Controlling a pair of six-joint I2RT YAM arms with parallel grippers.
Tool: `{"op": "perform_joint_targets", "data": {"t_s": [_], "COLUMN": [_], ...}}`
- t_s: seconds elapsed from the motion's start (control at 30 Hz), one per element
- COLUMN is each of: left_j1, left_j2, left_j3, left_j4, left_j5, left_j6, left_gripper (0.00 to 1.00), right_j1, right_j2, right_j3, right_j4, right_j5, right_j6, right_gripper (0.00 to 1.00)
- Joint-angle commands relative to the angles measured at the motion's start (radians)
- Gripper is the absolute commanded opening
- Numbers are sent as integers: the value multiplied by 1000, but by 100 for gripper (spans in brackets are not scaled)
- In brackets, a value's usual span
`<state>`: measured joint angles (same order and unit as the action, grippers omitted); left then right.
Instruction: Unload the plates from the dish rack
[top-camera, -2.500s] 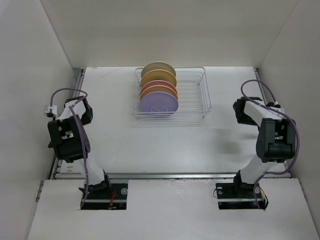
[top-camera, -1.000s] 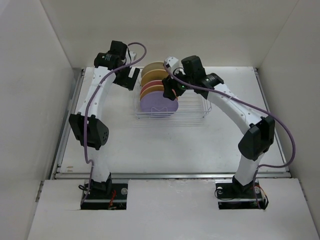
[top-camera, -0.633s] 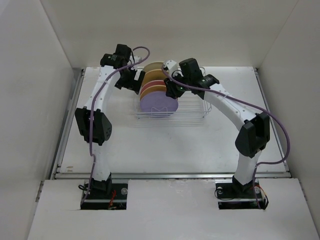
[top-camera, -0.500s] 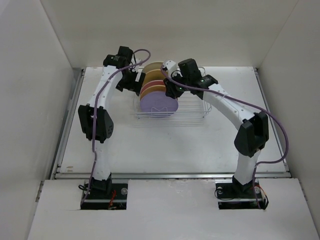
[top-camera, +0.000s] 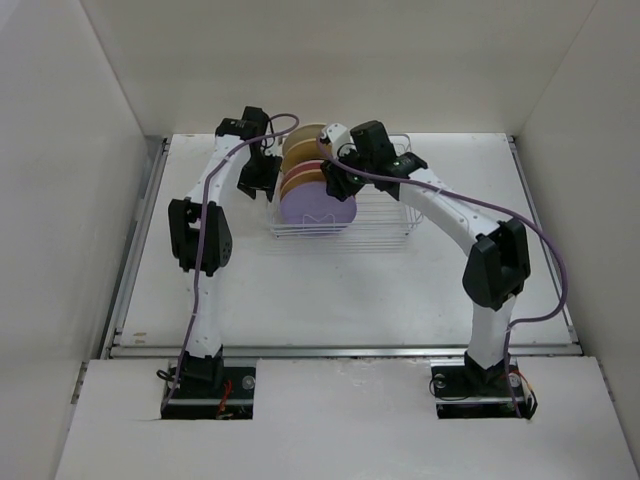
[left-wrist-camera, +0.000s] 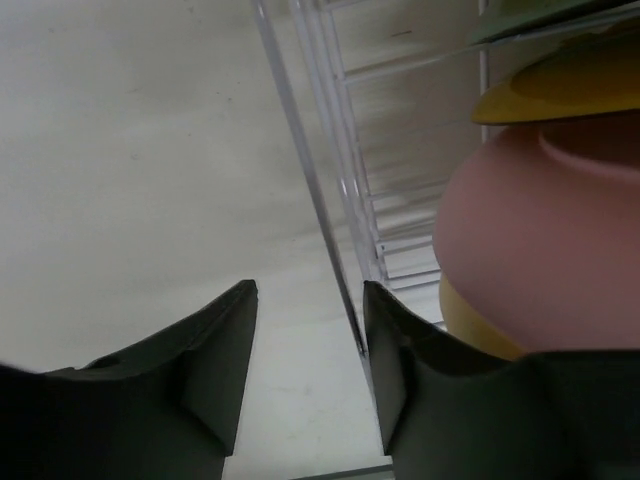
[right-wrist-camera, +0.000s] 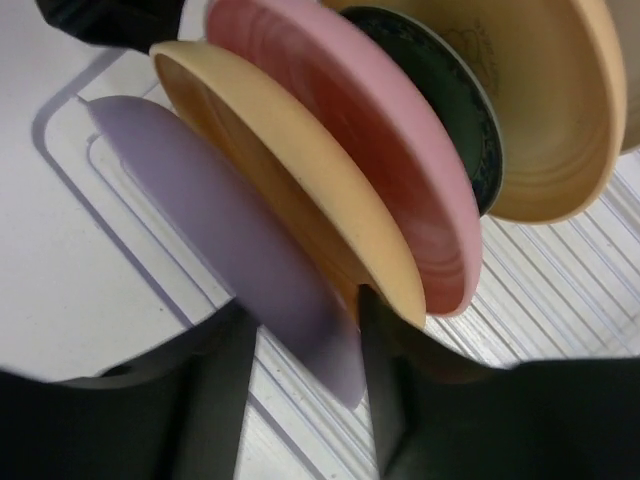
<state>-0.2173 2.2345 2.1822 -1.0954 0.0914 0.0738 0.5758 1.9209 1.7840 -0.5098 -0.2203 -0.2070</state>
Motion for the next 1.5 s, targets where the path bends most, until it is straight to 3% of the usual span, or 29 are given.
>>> {"op": "perform_joint_targets", "data": {"t_s": [0.0,0.03,0.07,0.17,0.2,0.33,0.37,0.73,1.0,1.17,1.37,1.47], "left_j1": [-8,-8,-8,-8,-8,-8,-8,-8,22,22,13,13], "left_j2": [-10,0,1,11,11,11,11,20,30,53,50,37], "left_j3": [-7,-7,-7,-7,-7,-7,-16,-7,-16,39,31,-4], "left_j4": [-17,-17,-26,-35,-44,-44,-44,-64,-43,-31,-28,-27], "left_j5": [39,39,39,48,48,48,48,79,79,70,56,74], "left_j6": [-17,-17,-26,-26,-26,-35,-45,-167,-295,-319,-371,-397], "left_gripper": [42,29,23,0,0,0,0,0,0,0,0,0], "right_j1": [13,24,24,33,33,42,53,90,90,90,90,110], "right_j2": [49,49,49,58,58,44,35,-163,-283,-324,-214,-157], "right_j3": [0,0,0,0,0,9,9,-41,-57,-168,-311,-388], "right_j4": [17,8,8,8,8,8,8,134,108,38,-110,-75], "right_j5": [41,50,61,88,88,137,174,406,312,89,-348,-393], "right_j6": [-8,-8,-8,-8,-8,-8,-18,-48,107,172,198,236], "right_gripper": [53,57,60,57,41,5,0,0,0,0,0,0]}}
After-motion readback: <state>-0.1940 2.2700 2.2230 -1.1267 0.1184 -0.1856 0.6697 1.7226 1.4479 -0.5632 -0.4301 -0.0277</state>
